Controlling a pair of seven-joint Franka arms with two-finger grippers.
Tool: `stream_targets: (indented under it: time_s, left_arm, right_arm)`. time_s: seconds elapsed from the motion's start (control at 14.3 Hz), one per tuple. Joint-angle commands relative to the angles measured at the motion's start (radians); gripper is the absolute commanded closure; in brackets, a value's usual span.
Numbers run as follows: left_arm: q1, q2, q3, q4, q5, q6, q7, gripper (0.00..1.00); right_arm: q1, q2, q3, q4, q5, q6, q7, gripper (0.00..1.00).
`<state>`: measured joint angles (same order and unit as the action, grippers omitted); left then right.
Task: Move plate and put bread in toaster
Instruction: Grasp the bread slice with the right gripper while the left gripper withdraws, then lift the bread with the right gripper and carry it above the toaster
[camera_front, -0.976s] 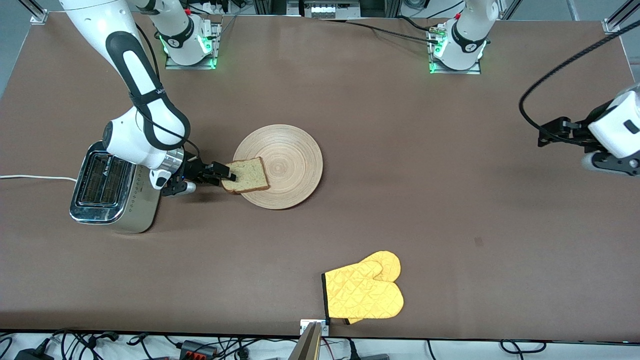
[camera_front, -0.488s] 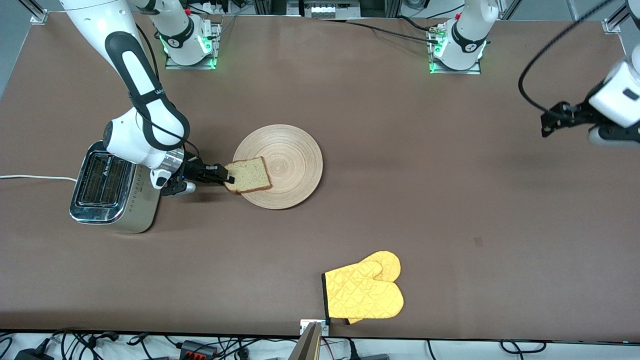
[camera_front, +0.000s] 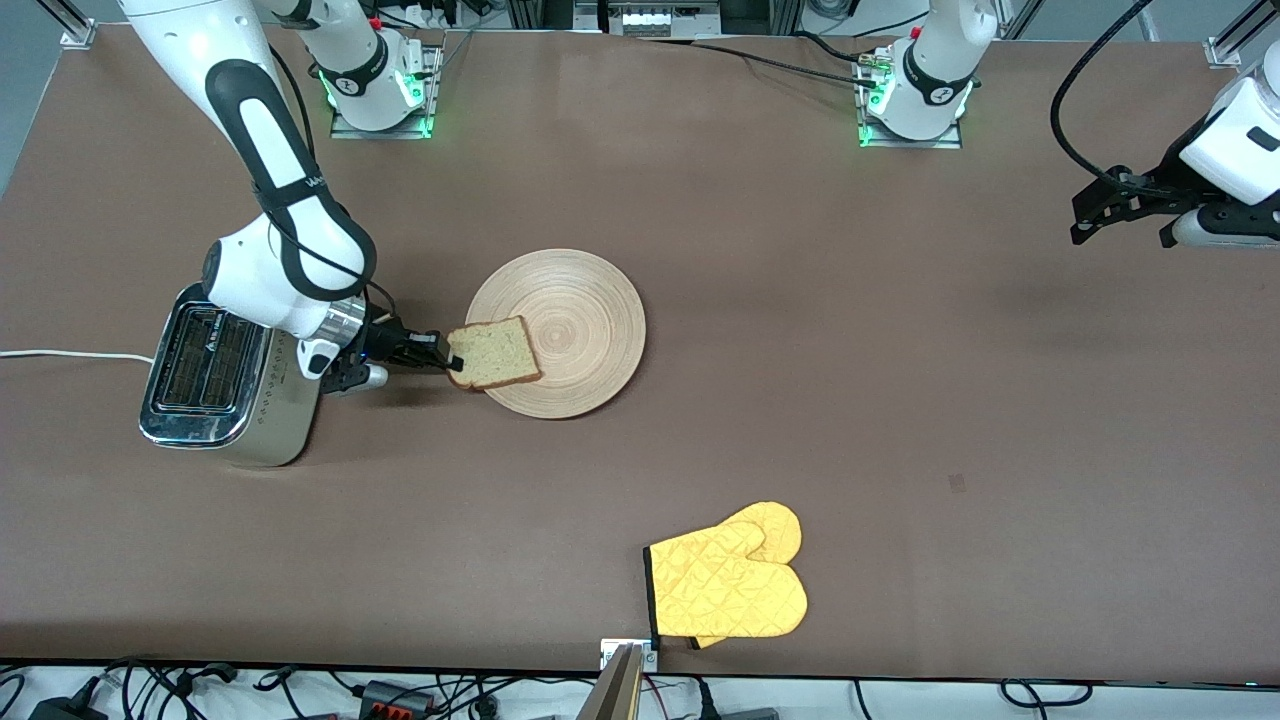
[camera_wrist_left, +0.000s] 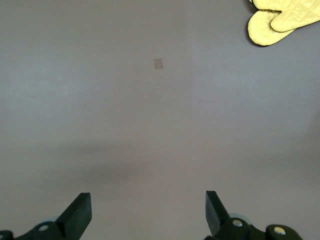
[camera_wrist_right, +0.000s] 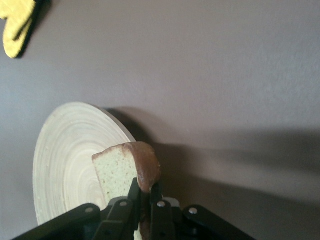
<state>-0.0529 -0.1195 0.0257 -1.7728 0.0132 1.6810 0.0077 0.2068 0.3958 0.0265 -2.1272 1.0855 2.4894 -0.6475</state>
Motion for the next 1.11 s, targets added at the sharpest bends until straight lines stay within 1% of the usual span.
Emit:
stream_targets:
  time_s: [0.0,0.07,0.14,0.21,0.35,0.42,0.56,0.7,0.84,0.91,0.98,1.05]
  left_arm:
    - [-0.019,0.017,0.0,0.042,-0.006,-0.001,-0.002,0.0]
    - [-0.019,0.018,-0.004,0.05,-0.004,-0.018,0.0,0.0]
    - [-0.019,0.024,-0.007,0.053,-0.002,-0.026,0.006,0.0]
    - [-0.019,0.026,-0.009,0.055,-0.001,-0.026,0.023,0.0]
    - [-0.018,0.031,-0.01,0.056,-0.002,-0.026,0.037,0.0]
    - [-0.016,0.031,-0.009,0.056,-0.002,-0.027,0.037,0.0]
    - [-0.011,0.031,-0.009,0.056,-0.002,-0.027,0.037,0.0]
    - [-0.015,0.031,-0.009,0.056,-0.002,-0.027,0.037,0.0]
    - [-0.015,0.032,-0.009,0.056,-0.002,-0.027,0.034,0.0]
    - [-0.015,0.031,-0.009,0.056,-0.002,-0.026,0.034,0.0]
    - [-0.015,0.032,-0.009,0.058,-0.002,-0.026,0.034,0.0]
    - [-0.015,0.032,-0.009,0.065,-0.002,-0.027,0.032,0.0]
  right_arm:
    - [-0.044,-0.064,-0.003,0.019,0.018,-0.039,-0.02,1.0]
    - [-0.058,-0.074,-0.014,0.036,-0.004,-0.076,-0.012,1.0]
    - [-0.061,-0.081,-0.029,0.061,-0.053,-0.105,0.017,1.0]
    - [-0.061,-0.083,-0.042,0.093,-0.12,-0.136,0.084,1.0]
    - [-0.069,-0.083,-0.046,0.194,-0.273,-0.257,0.294,1.0]
    - [-0.07,-0.083,-0.054,0.254,-0.373,-0.324,0.409,1.0]
    - [-0.079,-0.083,-0.062,0.381,-0.529,-0.493,0.562,1.0]
    - [-0.101,-0.072,-0.077,0.536,-0.666,-0.692,0.611,1.0]
    - [-0.11,-0.071,-0.08,0.643,-0.827,-0.817,0.612,1.0]
    - [-0.112,-0.072,-0.08,0.667,-0.875,-0.839,0.609,1.0]
    - [-0.115,-0.071,-0.08,0.688,-0.898,-0.871,0.608,1.0]
    - [-0.128,-0.071,-0.082,0.711,-0.898,-0.911,0.606,1.0]
